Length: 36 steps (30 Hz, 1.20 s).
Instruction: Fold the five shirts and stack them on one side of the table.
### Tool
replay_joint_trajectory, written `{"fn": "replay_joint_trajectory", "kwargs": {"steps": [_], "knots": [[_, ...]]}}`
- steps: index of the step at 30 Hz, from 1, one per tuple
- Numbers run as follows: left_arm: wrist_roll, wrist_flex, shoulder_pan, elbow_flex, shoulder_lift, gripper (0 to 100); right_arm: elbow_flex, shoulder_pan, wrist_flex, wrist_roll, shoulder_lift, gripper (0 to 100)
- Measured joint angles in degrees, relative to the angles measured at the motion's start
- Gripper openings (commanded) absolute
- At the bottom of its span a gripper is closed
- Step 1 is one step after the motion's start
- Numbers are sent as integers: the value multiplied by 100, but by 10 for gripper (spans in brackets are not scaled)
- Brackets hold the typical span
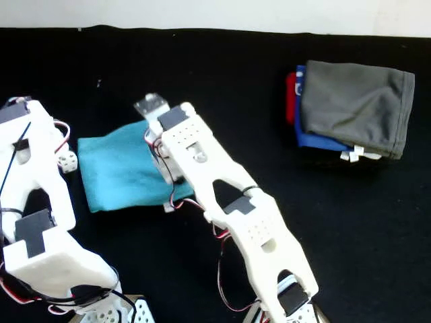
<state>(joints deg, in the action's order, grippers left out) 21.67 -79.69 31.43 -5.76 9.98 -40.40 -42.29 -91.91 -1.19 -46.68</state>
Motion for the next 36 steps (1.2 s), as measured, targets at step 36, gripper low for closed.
{"fn": "replay_joint_trajectory", "kwargs": {"steps": [36], "knots": [[-888, 2664, 765, -2356, -273, 10, -2189, -211, 686, 105, -1600, 301]]}}
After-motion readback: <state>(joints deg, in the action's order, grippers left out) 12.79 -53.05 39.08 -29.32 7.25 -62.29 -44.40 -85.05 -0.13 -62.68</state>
